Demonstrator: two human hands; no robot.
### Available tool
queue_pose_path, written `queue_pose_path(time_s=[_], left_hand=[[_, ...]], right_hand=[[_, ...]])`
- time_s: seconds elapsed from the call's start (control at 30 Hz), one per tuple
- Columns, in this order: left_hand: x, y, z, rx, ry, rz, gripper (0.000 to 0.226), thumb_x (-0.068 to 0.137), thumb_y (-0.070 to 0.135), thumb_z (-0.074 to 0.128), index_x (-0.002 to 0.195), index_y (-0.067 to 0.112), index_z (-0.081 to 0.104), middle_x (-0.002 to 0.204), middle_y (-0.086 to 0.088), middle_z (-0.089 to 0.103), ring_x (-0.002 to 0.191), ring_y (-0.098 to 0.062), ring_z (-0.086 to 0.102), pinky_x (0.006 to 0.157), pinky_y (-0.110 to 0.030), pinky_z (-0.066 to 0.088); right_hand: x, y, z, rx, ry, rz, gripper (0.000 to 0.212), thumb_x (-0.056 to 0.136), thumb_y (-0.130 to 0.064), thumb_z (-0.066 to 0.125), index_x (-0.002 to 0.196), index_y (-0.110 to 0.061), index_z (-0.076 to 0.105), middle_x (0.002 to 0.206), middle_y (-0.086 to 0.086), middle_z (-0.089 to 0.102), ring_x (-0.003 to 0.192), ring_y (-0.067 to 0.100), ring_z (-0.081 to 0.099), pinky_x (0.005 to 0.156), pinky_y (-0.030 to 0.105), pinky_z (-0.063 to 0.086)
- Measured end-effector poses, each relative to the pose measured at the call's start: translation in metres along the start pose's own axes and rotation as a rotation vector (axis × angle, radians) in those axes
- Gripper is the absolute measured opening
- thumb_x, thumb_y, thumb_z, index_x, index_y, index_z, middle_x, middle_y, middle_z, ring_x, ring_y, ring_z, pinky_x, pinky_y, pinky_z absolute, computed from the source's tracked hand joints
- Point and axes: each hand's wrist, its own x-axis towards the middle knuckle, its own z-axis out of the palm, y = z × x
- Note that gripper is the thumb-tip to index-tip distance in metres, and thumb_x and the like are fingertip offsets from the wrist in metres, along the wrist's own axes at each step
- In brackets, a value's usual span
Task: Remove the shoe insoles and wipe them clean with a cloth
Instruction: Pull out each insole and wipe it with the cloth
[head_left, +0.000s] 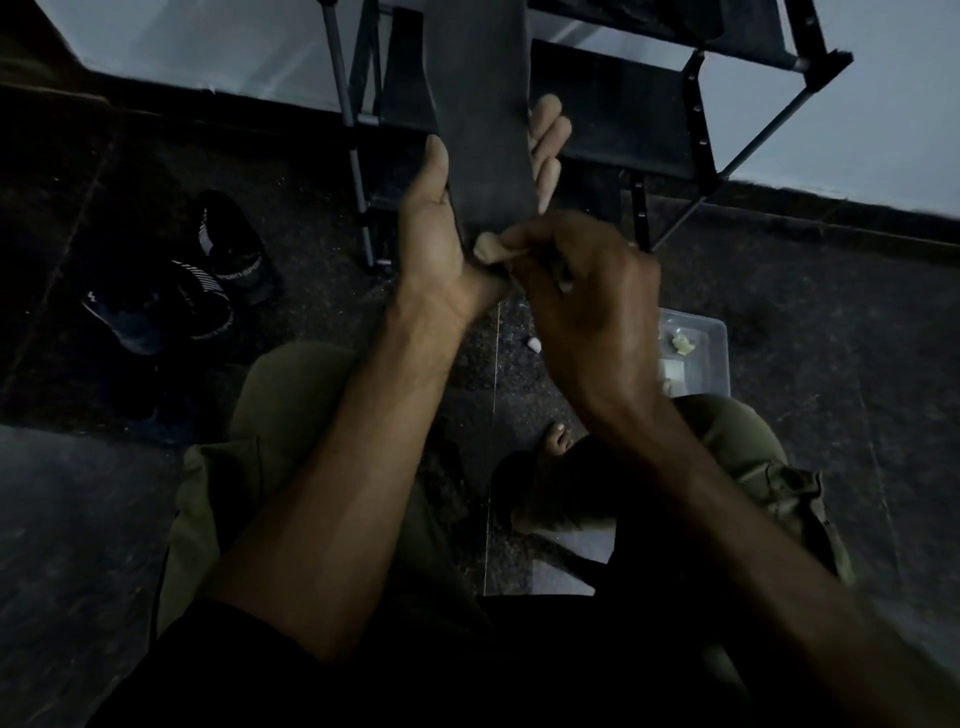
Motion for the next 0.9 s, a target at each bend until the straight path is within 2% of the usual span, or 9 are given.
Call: queue_pose_path(time_s=[0.07,0.1,0.2,0.3,0.53,0.67,0.77,0.83,0.9], left_hand=[[0.003,0.000,-0.007,-0.066,-0.147,-0.008,0.071,0.103,0.051,0.013,0.151,-0.001,0.021,0.158,-0.016,0.022,0.146,-0.029,0.024,0.119,-0.033,0.022],[0.003,-0.001,-0.008,-0.076,-0.155,-0.010,0.072,0.103,0.051,0.013,0.151,-0.002,0.020,0.158,-0.016,0.021,0.146,-0.029,0.023,0.120,-0.033,0.020],[0.003,-0.006,-0.005,-0.099,-0.198,-0.035,0.072,0.102,0.052,0.014,0.149,-0.002,0.023,0.158,-0.016,0.023,0.146,-0.029,0.023,0.118,-0.036,0.021],[0.002,-0.008,-0.004,-0.117,-0.202,-0.050,0.072,0.102,0.052,0.016,0.149,-0.001,0.025,0.158,-0.015,0.024,0.146,-0.028,0.024,0.118,-0.042,0.022],[0.004,-0.002,-0.009,-0.124,-0.198,-0.004,0.070,0.103,0.049,0.015,0.150,-0.002,0.022,0.158,-0.016,0.022,0.146,-0.029,0.024,0.120,-0.032,0.019],[0.002,-0.012,-0.005,-0.099,-0.218,-0.046,0.071,0.103,0.051,0.015,0.150,-0.002,0.021,0.159,-0.014,0.021,0.147,-0.027,0.022,0.119,-0.035,0.020],[-0.001,-0.014,-0.001,-0.144,-0.229,-0.097,0.073,0.102,0.052,0.019,0.148,-0.004,0.024,0.159,-0.011,0.021,0.148,-0.025,0.020,0.115,-0.039,0.023],[0.000,-0.010,-0.005,-0.132,-0.219,-0.066,0.071,0.103,0.051,0.018,0.148,-0.003,0.024,0.159,-0.013,0.021,0.147,-0.026,0.021,0.116,-0.036,0.025],[0.000,-0.005,-0.009,-0.089,-0.217,-0.031,0.070,0.104,0.049,0.015,0.150,-0.003,0.020,0.159,-0.014,0.019,0.147,-0.027,0.021,0.120,-0.033,0.019]], right_hand=[[-0.004,0.000,0.001,0.005,-0.002,0.021,0.010,0.086,-0.008,0.069,0.096,-0.009,0.072,0.093,0.000,0.072,0.087,0.015,0.065,0.075,0.030,0.054],[-0.002,0.000,0.001,-0.007,-0.016,0.013,0.010,0.086,-0.008,0.069,0.095,-0.010,0.072,0.092,-0.001,0.072,0.086,0.015,0.065,0.075,0.028,0.053],[0.020,0.004,0.000,-0.050,-0.025,-0.035,0.011,0.086,-0.008,0.066,0.094,-0.009,0.072,0.091,0.000,0.071,0.085,0.016,0.063,0.073,0.022,0.049],[0.036,0.012,0.001,-0.104,-0.013,-0.061,0.011,0.086,-0.008,0.063,0.094,-0.008,0.071,0.089,0.003,0.071,0.083,0.018,0.064,0.070,0.028,0.050],[-0.006,-0.002,0.003,-0.021,-0.041,-0.011,0.011,0.086,-0.007,0.067,0.096,-0.008,0.072,0.093,0.001,0.071,0.089,0.014,0.065,0.080,0.021,0.051],[0.013,0.006,0.002,-0.020,-0.031,-0.018,0.012,0.088,-0.007,0.064,0.097,-0.007,0.071,0.094,0.003,0.072,0.087,0.017,0.067,0.075,0.037,0.056],[0.026,0.006,0.003,-0.004,0.000,0.043,0.012,0.090,-0.007,0.062,0.099,-0.007,0.070,0.095,0.003,0.072,0.088,0.012,0.068,0.075,0.031,0.056],[0.019,-0.001,0.004,0.035,-0.024,0.052,0.012,0.090,-0.005,0.062,0.099,-0.007,0.070,0.095,0.001,0.072,0.088,0.008,0.067,0.076,0.026,0.056],[0.005,-0.009,0.004,0.076,-0.063,0.030,0.013,0.089,-0.002,0.064,0.099,-0.007,0.071,0.096,-0.002,0.072,0.091,0.002,0.065,0.081,0.019,0.054]])
